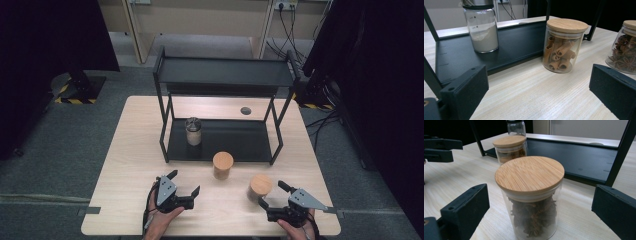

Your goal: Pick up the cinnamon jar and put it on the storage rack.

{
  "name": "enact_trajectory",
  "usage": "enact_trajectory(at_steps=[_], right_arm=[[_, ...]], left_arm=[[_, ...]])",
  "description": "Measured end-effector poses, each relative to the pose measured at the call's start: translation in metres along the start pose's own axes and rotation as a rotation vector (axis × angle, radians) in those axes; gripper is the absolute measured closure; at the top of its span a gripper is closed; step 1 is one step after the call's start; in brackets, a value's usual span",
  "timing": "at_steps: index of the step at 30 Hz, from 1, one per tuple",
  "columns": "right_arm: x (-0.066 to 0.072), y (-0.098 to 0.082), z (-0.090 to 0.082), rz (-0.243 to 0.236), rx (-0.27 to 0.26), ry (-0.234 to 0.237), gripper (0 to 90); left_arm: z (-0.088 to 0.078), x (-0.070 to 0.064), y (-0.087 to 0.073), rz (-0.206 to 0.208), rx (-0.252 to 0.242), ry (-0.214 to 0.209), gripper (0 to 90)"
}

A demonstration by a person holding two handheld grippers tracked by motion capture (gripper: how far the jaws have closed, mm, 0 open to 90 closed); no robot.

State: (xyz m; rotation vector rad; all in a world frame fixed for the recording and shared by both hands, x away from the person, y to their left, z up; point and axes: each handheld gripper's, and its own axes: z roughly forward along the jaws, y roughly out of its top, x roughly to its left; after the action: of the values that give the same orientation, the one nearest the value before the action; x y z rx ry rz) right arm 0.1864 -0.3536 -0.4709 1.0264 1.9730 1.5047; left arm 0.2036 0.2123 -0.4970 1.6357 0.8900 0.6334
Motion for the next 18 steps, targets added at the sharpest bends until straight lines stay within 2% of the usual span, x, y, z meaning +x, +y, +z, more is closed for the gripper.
enact_trajectory(at_steps=[18], right_arm=[[0.011, 0.01, -0.002, -0.028, -0.023, -0.011, 1.5]], left_arm=[[0.0, -0.001, 0.0, 0.002, -0.001, 0.001, 1.8]])
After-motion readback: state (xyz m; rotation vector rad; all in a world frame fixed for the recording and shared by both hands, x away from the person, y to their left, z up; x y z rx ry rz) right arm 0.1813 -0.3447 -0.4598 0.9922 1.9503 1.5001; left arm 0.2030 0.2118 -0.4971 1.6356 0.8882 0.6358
